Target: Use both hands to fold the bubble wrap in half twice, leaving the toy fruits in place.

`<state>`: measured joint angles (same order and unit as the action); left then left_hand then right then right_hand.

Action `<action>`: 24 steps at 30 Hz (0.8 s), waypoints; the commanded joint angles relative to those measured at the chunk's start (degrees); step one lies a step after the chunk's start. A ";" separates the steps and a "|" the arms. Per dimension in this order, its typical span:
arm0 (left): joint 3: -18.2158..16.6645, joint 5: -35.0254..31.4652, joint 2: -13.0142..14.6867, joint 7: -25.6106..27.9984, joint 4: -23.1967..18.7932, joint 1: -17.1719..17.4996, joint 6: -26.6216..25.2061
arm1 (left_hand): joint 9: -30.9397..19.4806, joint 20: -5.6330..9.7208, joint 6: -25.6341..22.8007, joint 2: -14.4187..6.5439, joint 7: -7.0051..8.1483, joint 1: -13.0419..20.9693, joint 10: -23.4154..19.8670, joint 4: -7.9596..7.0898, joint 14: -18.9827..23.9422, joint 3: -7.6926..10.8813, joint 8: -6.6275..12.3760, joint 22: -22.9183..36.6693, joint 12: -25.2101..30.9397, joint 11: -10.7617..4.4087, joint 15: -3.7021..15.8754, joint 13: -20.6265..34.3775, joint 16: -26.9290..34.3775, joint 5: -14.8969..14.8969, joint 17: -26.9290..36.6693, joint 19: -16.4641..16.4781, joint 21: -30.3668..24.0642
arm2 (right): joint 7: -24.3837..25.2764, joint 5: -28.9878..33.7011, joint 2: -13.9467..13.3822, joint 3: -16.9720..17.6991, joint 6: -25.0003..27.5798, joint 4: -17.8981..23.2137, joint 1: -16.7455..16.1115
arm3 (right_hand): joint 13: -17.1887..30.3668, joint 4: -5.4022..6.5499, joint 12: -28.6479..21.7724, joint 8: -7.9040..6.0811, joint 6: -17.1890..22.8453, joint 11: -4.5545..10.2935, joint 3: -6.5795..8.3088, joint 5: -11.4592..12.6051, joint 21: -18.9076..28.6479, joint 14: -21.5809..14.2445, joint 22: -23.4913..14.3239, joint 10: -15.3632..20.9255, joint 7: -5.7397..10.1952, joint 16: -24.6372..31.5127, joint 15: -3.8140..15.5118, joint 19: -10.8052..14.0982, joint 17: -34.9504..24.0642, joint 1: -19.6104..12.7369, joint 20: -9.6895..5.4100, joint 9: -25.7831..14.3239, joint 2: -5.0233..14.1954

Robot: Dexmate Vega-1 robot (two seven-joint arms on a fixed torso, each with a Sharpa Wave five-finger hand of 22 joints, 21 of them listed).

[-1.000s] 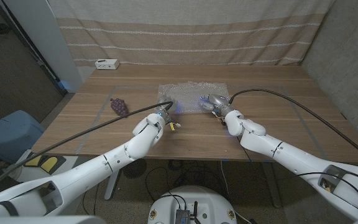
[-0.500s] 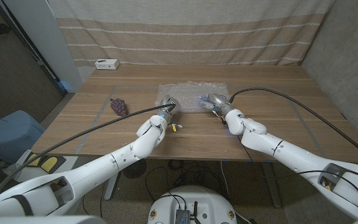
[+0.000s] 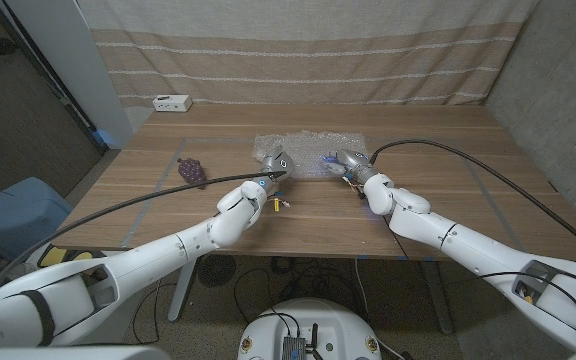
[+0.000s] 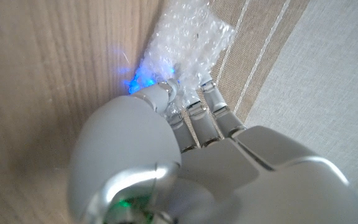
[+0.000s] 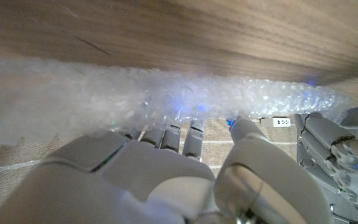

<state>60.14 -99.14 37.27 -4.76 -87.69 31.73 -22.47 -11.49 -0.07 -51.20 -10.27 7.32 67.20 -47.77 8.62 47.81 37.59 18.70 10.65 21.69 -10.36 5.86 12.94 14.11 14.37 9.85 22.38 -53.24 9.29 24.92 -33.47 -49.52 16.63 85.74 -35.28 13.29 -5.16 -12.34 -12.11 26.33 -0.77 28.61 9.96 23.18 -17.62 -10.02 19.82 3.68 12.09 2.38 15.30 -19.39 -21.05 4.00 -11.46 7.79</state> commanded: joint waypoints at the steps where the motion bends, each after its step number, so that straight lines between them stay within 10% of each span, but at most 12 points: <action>1: 2.63 -8.23 2.98 9.16 1.12 -5.05 1.51 | -0.09 0.05 -0.04 0.03 0.41 -0.78 0.09 0.02 -0.85 0.81 -0.41 0.17 -0.35 -0.30 7.06 0.40 -0.65 -0.45 0.17 -1.14 -0.30 | -1.28 1.58 -0.55 -1.20 0.62 -0.23 0.67 | -0.08 -0.83 -0.45 -0.38 0.89 0.17 0.26 0.28 0.11 -0.80 -0.07 0.82 -0.19 0.51 0.57 1.63 0.33 -0.66 0.85 0.04 0.47; 24: 3.22 -15.37 4.41 30.78 2.60 -11.68 2.97 | -0.29 1.21 -0.91 0.07 2.23 -0.86 -0.69 0.75 -1.87 1.05 -1.24 0.10 -0.98 -1.29 7.87 0.76 -1.58 -1.48 0.75 -3.02 -0.66 | -3.45 3.10 -1.96 -1.34 0.62 1.50 0.18 | -0.60 -1.68 -0.49 -0.75 3.31 0.86 0.65 0.21 -0.46 -1.98 -0.07 2.25 -0.16 1.10 1.37 2.07 1.14 -1.92 0.61 0.12 1.58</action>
<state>62.75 -111.95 41.74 15.05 -87.06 23.41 -19.78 -11.60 0.54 -51.83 -10.04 8.97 66.39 -47.98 8.98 46.13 38.52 17.65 10.66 20.86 -11.38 5.13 13.47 12.64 13.00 10.29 19.31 -53.51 6.74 27.56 -34.75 -51.00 17.16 86.23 -34.54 12.64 -6.58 -12.33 -12.55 28.77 0.13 29.24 9.96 22.36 -18.84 -10.01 21.34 3.48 12.96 2.35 15.68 -18.06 -22.42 3.61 -11.17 9.15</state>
